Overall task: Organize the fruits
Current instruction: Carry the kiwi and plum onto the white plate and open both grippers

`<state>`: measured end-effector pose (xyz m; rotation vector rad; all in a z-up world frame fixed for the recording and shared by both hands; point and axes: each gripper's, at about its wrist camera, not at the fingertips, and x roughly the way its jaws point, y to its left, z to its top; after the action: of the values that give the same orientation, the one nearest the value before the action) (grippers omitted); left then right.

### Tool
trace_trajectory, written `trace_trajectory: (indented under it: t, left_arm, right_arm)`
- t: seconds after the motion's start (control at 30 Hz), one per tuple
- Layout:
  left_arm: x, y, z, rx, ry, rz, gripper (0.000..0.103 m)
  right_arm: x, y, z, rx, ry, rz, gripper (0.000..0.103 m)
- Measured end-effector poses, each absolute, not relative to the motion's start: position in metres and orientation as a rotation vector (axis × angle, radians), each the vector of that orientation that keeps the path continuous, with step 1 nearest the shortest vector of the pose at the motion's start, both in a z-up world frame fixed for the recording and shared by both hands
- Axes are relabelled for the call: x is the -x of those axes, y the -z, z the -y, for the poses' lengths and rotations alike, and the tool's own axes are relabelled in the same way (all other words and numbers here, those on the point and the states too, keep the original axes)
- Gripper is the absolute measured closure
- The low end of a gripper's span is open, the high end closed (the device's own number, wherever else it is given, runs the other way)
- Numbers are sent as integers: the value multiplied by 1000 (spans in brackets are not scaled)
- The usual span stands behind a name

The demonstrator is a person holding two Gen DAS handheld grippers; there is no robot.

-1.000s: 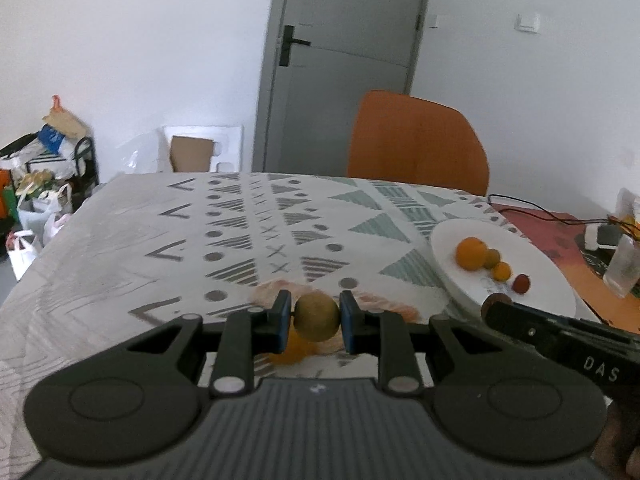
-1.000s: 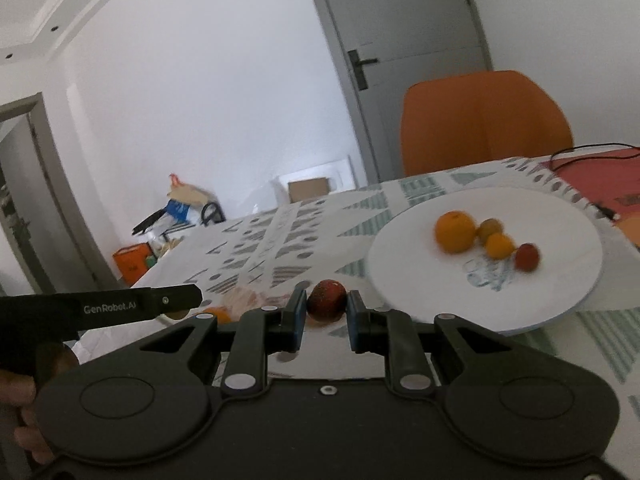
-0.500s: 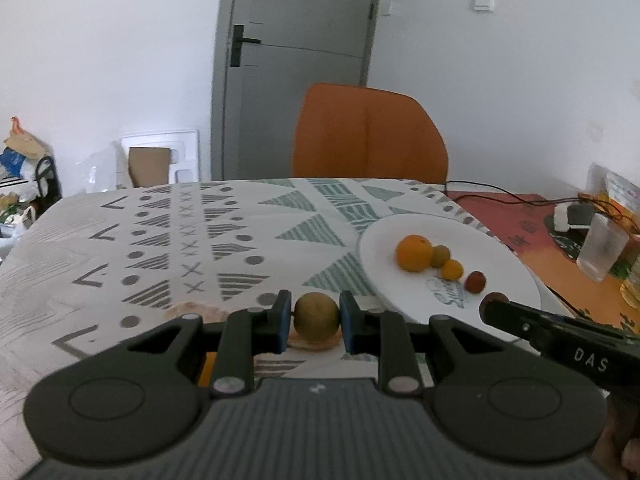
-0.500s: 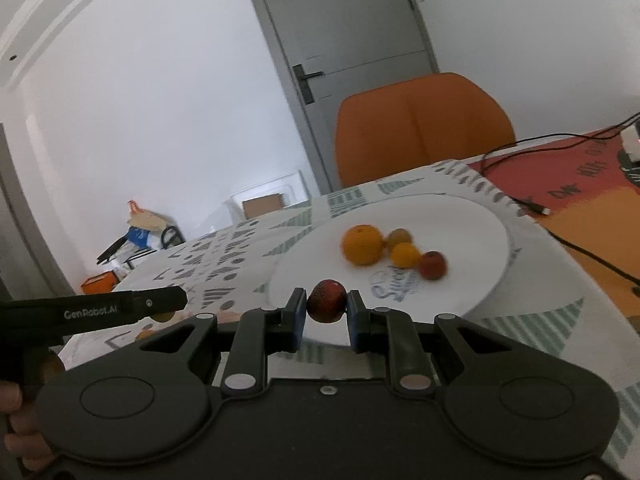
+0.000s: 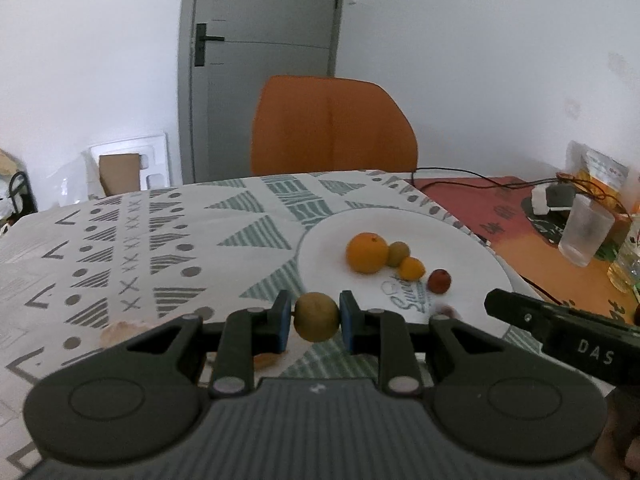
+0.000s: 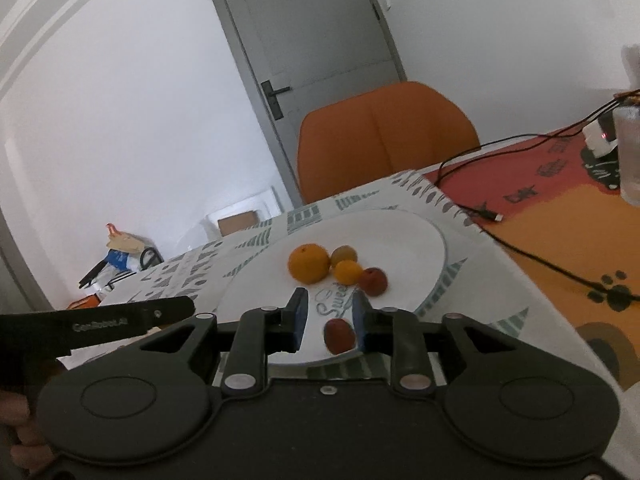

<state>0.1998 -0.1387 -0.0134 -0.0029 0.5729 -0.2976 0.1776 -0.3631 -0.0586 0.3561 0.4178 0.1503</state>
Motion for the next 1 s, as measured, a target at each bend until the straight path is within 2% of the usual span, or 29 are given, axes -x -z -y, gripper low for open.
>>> trace_trajectory:
  t: [0.5,0.67,0.93,1.0]
  left_arm:
    - [-209,-2,174,-25,348,-529,79]
    - [-211,-1,168,-12,318,-544,74]
    - [-205,1,136,5,221,-551,47]
    - [-201,1,127,4,200,-547,43]
  right_arm:
    - [-178,60,377,-398,-142,-424,70]
    - [-178,61,375,-396,-148,-427,68]
    - [-178,60,363,-380,-165,-429,63]
    - [-178,59,360,-375,-169,-427,61]
